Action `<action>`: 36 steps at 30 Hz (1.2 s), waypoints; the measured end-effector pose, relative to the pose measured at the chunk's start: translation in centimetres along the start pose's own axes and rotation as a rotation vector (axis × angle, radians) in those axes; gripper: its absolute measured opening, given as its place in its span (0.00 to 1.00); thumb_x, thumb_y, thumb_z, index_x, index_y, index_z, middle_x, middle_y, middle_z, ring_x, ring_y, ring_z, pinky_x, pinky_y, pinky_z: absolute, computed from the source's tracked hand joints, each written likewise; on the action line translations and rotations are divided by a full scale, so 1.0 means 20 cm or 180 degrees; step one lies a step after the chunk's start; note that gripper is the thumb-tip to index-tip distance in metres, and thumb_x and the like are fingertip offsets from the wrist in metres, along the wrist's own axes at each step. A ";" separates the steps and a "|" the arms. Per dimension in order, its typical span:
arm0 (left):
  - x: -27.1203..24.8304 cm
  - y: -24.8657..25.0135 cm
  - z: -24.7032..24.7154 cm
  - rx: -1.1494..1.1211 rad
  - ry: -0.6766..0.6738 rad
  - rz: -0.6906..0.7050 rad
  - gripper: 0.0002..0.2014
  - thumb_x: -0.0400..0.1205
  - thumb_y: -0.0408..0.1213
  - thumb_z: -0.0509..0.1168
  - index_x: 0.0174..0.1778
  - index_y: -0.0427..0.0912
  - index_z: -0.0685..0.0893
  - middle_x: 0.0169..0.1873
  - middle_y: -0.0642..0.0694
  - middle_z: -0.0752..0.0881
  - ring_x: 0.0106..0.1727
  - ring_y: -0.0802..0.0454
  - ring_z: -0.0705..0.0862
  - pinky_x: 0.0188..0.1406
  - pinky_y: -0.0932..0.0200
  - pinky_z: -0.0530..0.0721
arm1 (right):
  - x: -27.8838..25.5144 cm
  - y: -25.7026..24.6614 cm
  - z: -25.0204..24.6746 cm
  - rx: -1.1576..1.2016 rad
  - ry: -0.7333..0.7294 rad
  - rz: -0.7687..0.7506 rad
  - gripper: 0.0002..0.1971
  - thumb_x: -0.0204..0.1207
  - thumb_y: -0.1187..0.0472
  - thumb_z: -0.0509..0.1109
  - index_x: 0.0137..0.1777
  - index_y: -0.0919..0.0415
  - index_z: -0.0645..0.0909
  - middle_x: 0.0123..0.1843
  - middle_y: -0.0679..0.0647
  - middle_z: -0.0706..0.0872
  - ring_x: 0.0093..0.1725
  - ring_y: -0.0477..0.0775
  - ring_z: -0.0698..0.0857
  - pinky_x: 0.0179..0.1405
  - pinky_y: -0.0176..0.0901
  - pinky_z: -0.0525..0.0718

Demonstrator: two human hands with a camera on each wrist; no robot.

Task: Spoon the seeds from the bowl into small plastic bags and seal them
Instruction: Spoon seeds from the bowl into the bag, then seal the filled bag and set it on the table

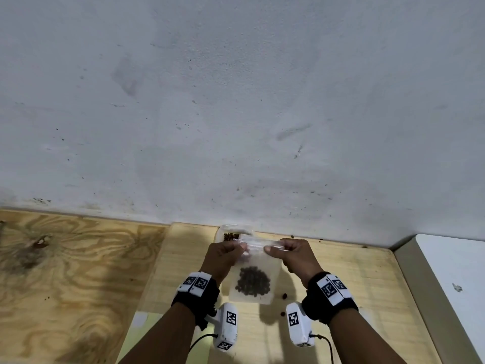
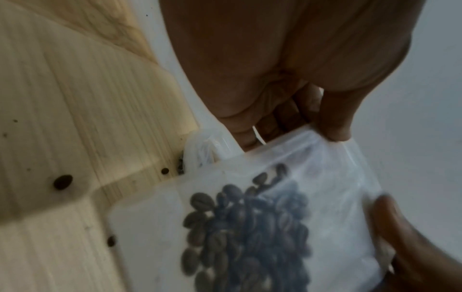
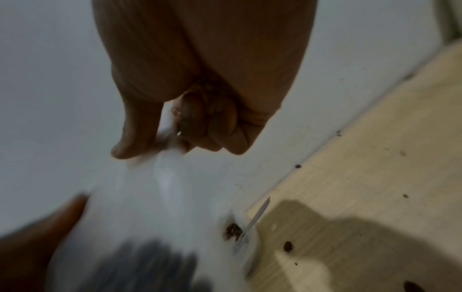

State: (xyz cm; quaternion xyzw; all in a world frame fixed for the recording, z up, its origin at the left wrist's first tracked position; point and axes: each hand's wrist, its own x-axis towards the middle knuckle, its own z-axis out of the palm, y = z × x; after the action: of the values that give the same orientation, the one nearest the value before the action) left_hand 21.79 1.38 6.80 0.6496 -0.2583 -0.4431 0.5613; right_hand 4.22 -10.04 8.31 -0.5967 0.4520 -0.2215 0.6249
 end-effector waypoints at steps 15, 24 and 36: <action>0.03 -0.01 0.02 -0.0600 0.0677 -0.0565 0.08 0.80 0.37 0.72 0.36 0.39 0.88 0.26 0.46 0.81 0.24 0.56 0.76 0.30 0.65 0.74 | -0.11 0.11 0.08 -0.0403 0.0018 -0.0394 0.10 0.69 0.67 0.82 0.39 0.59 0.82 0.40 0.54 0.87 0.42 0.47 0.86 0.37 0.35 0.81; -0.14 -0.13 -0.09 0.0466 0.0002 -0.0122 0.30 0.69 0.18 0.71 0.61 0.53 0.83 0.46 0.44 0.87 0.48 0.46 0.87 0.33 0.56 0.88 | -0.24 0.23 0.14 -0.0538 0.0330 0.0073 0.13 0.71 0.68 0.80 0.52 0.51 0.89 0.44 0.57 0.87 0.44 0.55 0.86 0.38 0.38 0.84; -0.43 -0.44 -0.15 0.1327 -0.0422 -0.1361 0.15 0.70 0.14 0.68 0.43 0.38 0.89 0.33 0.44 0.85 0.34 0.41 0.87 0.40 0.43 0.91 | -0.51 0.49 0.32 -0.2183 -0.0634 0.1119 0.17 0.69 0.61 0.77 0.56 0.46 0.81 0.42 0.50 0.90 0.43 0.53 0.88 0.46 0.46 0.88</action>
State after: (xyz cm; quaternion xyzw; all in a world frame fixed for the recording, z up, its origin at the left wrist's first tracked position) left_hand 18.86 12.16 0.79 0.7600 -0.2373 -0.5300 0.2918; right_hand 1.88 3.70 1.39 -0.7029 0.5322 0.1116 0.4586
